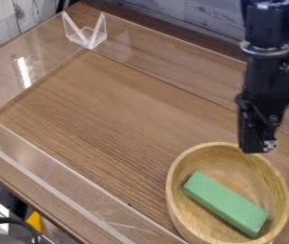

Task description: Put the green block in the brown bowl

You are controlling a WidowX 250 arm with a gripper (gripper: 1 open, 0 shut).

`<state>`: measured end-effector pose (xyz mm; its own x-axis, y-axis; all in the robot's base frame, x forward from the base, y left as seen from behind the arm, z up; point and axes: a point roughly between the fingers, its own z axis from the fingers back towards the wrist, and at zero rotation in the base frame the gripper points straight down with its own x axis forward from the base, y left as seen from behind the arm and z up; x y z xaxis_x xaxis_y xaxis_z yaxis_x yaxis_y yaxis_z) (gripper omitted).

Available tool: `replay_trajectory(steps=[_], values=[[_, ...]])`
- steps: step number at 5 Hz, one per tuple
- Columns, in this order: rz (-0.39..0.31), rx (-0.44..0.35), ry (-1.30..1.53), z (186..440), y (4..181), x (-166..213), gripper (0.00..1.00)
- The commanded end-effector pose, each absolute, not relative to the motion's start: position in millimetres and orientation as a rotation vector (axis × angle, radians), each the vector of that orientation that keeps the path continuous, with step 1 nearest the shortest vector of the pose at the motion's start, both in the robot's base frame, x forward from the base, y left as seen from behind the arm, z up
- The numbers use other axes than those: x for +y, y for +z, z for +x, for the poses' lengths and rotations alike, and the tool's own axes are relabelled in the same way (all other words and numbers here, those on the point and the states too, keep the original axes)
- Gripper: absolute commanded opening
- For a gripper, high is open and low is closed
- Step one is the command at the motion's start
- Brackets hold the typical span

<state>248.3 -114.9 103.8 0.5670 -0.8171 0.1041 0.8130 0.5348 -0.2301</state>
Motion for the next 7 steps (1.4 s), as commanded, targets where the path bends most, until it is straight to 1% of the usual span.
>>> replay_trajectory(steps=[1, 3, 5, 7], values=[[-0.233, -0.072, -0.85, 266.3, 120.6, -107.8, 1.0], [-0.2, -0.102, -0.531, 273.0, 109.5, -105.5, 1.0], [-0.175, -0.101, -0.379, 283.3, 123.5, -82.5, 1.0], [-0.148, -0.104, -0.283, 280.2, 121.1, -94.3, 1.0]])
